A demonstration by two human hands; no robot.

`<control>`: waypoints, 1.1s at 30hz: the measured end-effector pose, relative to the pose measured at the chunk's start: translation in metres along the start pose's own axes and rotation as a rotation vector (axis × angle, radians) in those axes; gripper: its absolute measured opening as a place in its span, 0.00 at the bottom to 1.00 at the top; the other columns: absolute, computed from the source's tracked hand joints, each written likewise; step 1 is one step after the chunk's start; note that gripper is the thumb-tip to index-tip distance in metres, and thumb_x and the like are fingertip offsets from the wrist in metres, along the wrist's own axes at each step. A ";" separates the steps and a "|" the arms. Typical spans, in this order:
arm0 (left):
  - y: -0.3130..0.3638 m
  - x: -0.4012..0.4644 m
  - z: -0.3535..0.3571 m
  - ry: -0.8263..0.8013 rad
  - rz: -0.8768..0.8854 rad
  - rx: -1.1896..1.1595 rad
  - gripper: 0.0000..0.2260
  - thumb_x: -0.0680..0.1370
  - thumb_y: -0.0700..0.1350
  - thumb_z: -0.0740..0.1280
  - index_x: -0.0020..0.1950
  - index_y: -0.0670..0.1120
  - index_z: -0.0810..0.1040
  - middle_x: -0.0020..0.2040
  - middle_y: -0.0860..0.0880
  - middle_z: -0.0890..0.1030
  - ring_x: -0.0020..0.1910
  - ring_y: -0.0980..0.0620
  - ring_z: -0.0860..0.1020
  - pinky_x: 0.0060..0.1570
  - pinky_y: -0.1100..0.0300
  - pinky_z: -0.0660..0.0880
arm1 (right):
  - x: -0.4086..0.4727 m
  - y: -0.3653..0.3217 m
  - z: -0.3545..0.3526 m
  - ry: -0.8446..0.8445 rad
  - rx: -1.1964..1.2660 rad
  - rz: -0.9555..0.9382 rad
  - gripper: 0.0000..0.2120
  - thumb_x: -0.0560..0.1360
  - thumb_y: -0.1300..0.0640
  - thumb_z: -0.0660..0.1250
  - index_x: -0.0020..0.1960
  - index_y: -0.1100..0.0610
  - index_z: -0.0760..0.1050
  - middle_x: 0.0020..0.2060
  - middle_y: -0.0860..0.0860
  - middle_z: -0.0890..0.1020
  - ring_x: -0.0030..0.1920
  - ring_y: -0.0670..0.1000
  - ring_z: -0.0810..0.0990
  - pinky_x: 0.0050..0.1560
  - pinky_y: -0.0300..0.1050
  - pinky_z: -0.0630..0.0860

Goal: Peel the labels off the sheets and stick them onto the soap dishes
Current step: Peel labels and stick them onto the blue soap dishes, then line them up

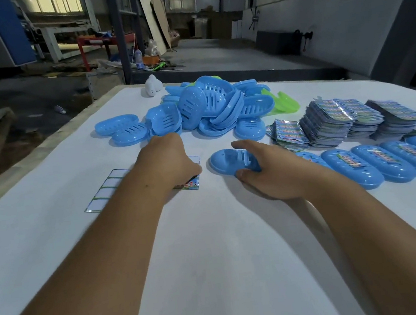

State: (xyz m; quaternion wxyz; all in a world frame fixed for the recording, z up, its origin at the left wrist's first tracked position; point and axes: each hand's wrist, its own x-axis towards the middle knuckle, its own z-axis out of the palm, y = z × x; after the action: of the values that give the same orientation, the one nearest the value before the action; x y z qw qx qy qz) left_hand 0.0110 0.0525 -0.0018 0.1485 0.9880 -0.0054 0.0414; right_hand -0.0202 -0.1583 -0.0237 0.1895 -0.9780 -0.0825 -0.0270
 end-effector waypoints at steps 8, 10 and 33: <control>-0.001 0.008 -0.002 0.010 -0.044 -0.225 0.35 0.68 0.50 0.80 0.71 0.51 0.69 0.66 0.49 0.75 0.64 0.48 0.74 0.49 0.58 0.68 | -0.003 -0.005 -0.001 -0.010 0.000 -0.004 0.31 0.79 0.44 0.66 0.79 0.44 0.59 0.72 0.53 0.73 0.71 0.59 0.70 0.66 0.50 0.68; -0.002 0.011 0.000 0.024 -0.056 -0.304 0.32 0.69 0.47 0.79 0.70 0.51 0.70 0.63 0.49 0.76 0.61 0.48 0.76 0.49 0.58 0.70 | -0.004 -0.005 -0.001 -0.002 0.007 -0.008 0.33 0.78 0.43 0.67 0.79 0.44 0.59 0.72 0.52 0.72 0.71 0.59 0.70 0.67 0.51 0.68; 0.023 0.002 0.000 0.043 0.168 -0.993 0.13 0.72 0.42 0.75 0.53 0.54 0.80 0.32 0.57 0.82 0.31 0.63 0.77 0.29 0.75 0.69 | 0.003 -0.014 -0.010 0.410 0.789 0.041 0.16 0.77 0.59 0.73 0.63 0.49 0.74 0.37 0.47 0.87 0.31 0.39 0.81 0.33 0.32 0.73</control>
State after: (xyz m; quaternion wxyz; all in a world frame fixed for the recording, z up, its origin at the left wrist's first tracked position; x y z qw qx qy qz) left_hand 0.0120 0.0307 0.0055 0.5970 0.7931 -0.1010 0.0661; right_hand -0.0194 -0.1492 -0.0088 0.5613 -0.8067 -0.0279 -0.1829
